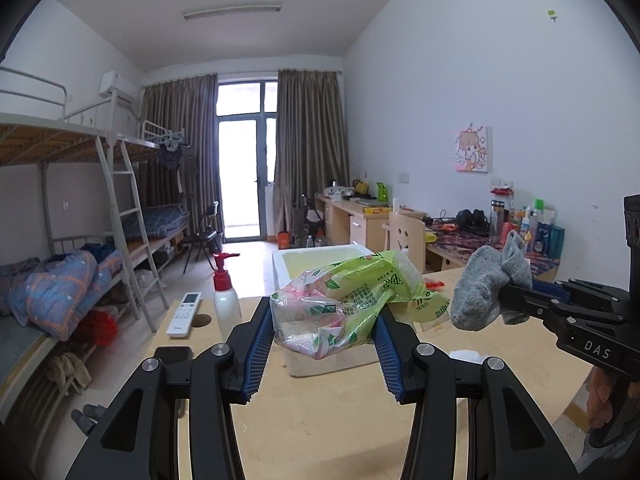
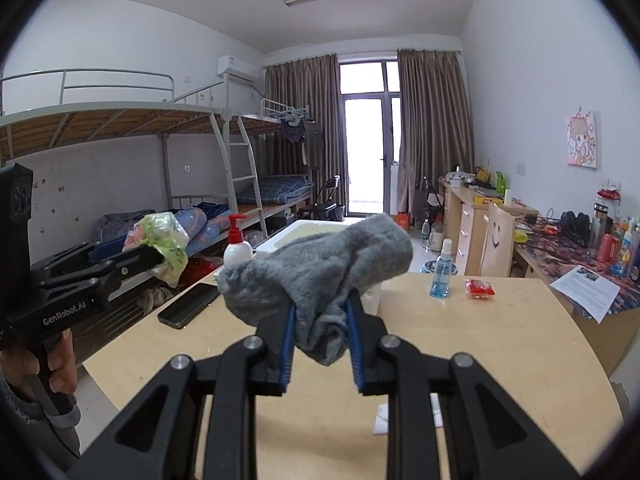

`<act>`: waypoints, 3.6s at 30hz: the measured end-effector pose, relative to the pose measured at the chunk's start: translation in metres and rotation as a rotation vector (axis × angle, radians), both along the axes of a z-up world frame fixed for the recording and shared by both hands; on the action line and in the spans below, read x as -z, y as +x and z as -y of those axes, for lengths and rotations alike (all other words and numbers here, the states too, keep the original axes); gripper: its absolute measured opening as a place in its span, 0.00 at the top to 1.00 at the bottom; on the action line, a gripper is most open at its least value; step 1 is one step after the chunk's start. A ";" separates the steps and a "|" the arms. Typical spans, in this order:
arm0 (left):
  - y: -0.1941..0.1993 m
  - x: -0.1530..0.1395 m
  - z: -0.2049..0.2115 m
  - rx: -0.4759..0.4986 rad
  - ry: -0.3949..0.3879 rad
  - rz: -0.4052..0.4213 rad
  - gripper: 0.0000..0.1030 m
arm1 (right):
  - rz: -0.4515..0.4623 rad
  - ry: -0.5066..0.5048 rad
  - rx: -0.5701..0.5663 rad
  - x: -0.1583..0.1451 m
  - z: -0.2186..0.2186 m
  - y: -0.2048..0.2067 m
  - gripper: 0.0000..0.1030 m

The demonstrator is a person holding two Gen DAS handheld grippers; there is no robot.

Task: Organize soft objects
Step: 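Lift the snack packet and grey sock and carry both to the foam box, then lower the grey sock into the foam box and open the right tool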

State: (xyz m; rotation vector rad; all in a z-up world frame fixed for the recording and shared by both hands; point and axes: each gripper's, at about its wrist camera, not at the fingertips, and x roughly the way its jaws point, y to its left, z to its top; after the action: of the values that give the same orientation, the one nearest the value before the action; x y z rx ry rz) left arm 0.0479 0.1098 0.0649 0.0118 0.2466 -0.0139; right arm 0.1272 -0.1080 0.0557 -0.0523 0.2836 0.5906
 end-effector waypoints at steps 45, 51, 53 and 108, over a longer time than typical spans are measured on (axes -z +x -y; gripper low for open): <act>0.126 -0.018 -0.028 -0.047 -0.022 -0.062 0.52 | -0.089 -0.081 -0.047 -0.025 -0.068 0.110 0.74; 0.130 -0.017 -0.036 -0.093 -0.015 -0.058 0.52 | -0.088 -0.105 -0.073 -0.024 -0.079 0.123 0.74; 0.131 -0.017 -0.039 -0.105 -0.017 -0.057 0.52 | -0.089 -0.117 -0.079 -0.023 -0.083 0.125 0.74; 0.160 -0.017 -0.026 -0.043 -0.080 -0.144 0.52 | -0.099 -0.111 -0.004 -0.042 -0.055 0.134 0.05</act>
State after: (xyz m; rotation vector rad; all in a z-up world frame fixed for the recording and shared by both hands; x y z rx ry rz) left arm 0.2084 0.1360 0.0817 -0.0740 0.3901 0.0179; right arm 0.2614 -0.0534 0.0979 -0.1313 0.4121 0.5819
